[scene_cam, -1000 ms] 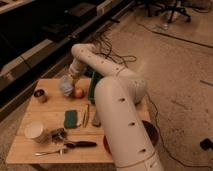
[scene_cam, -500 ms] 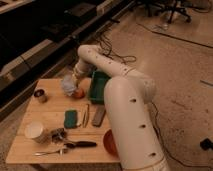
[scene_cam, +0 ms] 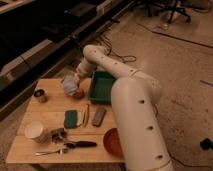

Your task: Place towel in plastic cup

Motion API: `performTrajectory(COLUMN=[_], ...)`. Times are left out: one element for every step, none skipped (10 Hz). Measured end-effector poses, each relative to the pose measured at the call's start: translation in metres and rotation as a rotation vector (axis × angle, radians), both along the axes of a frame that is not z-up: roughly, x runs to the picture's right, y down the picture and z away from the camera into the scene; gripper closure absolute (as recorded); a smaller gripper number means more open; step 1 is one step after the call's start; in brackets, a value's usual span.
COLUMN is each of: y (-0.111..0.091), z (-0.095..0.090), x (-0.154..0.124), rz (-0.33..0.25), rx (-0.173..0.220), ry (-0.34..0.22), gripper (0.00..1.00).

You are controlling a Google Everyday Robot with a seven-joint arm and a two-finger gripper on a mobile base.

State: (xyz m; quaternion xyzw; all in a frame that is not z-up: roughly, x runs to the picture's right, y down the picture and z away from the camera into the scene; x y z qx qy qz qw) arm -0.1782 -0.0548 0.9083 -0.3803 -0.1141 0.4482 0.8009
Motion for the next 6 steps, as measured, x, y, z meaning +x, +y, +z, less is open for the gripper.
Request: performTrajectory(y=[-0.004, -0.006, -0.009, -0.015, -0.02, -0.024], z=[-0.006, -0.01, -0.014, -0.021, -0.028, -0.033], x=[-0.001, -0.001, 0.0, 0.004, 0.003, 0.001], rz=[0.011, 0.019, 0.029, 0.042, 0.052, 0.058], rx=[0.007, 0.011, 0.014, 0.023, 0.029, 0.035], ry=[-0.026, -0.043, -0.059, -0.081, -0.102, -0.12], gripper=[1.0, 1.0, 1.0, 1.0, 1.0, 1.0])
